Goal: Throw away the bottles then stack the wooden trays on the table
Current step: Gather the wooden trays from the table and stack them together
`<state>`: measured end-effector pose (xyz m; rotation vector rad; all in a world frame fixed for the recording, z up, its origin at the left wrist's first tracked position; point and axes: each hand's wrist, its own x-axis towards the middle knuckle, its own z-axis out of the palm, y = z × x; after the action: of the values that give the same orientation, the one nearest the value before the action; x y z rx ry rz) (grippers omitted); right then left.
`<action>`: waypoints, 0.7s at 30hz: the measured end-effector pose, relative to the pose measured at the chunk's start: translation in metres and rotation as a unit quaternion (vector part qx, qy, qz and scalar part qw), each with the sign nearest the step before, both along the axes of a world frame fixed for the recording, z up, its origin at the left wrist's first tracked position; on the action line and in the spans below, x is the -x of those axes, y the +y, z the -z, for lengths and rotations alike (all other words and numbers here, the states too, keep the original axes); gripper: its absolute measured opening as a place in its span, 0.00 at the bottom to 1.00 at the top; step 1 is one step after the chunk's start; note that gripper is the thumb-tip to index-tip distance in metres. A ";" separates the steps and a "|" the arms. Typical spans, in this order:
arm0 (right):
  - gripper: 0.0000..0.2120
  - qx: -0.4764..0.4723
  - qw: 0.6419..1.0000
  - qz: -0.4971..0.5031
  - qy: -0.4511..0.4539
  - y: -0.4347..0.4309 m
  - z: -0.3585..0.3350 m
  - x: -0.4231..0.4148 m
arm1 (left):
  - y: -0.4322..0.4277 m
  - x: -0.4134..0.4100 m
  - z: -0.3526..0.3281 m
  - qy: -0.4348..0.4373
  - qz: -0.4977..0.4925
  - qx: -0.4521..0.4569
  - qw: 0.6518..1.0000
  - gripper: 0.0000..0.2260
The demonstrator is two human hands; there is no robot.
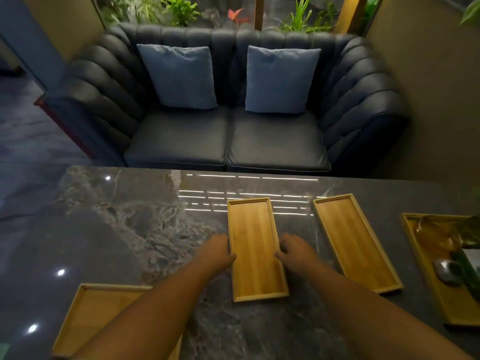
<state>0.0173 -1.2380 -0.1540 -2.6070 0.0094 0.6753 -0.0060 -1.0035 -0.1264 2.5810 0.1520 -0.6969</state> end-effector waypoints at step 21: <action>0.09 0.004 1.000 -0.006 0.018 0.004 0.025 -0.029 | -0.017 -0.013 0.026 0.026 -0.046 0.003 0.999 0.21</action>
<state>0.0466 -1.2344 -0.1787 -2.6044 0.0088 0.7281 0.0075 -1.0206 -0.1522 2.5324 0.2834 -0.7301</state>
